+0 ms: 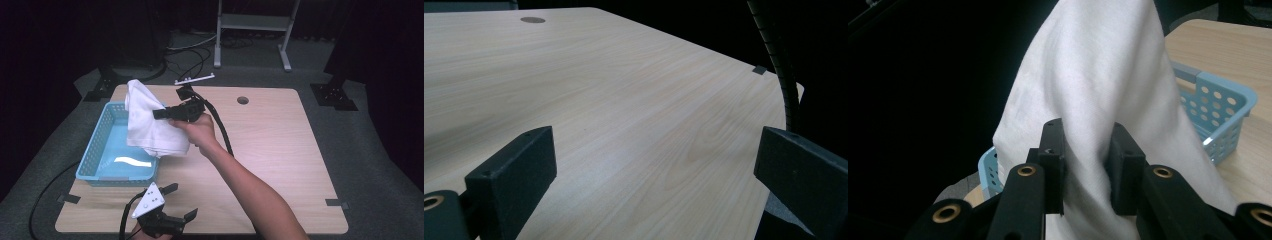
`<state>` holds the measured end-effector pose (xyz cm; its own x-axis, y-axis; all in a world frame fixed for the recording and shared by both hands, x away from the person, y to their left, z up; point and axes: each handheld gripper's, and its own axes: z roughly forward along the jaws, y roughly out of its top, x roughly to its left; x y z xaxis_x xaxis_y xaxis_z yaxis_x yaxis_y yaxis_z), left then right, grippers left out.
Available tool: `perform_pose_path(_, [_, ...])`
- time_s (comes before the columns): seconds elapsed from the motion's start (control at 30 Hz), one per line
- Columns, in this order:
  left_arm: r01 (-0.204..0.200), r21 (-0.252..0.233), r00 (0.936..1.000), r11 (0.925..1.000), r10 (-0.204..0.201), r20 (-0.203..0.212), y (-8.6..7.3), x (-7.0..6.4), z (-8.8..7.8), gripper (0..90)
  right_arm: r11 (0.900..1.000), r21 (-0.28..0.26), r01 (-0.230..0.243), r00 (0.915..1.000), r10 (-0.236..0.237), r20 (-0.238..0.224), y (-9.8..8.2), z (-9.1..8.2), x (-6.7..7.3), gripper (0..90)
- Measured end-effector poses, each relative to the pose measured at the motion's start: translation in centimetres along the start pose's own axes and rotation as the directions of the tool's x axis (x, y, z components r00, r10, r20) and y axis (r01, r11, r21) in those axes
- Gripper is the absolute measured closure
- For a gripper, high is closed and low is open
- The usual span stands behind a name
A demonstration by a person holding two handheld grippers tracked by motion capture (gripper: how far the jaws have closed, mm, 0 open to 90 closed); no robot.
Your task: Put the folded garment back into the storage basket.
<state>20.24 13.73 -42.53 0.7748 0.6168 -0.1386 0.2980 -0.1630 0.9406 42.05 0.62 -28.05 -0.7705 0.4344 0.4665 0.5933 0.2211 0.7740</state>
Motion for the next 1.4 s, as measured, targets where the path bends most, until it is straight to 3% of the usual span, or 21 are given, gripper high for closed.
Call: perform_pose_path(1.4, [-0.002, -0.018, 0.9999, 0.9998, 0.002, -0.011, 0.1, 0.2, -0.4, 3.2, 1.0, 0.024, -0.008, 0.9997, 0.009, -0.024, 1.6, 5.2, 1.6, 72.8])
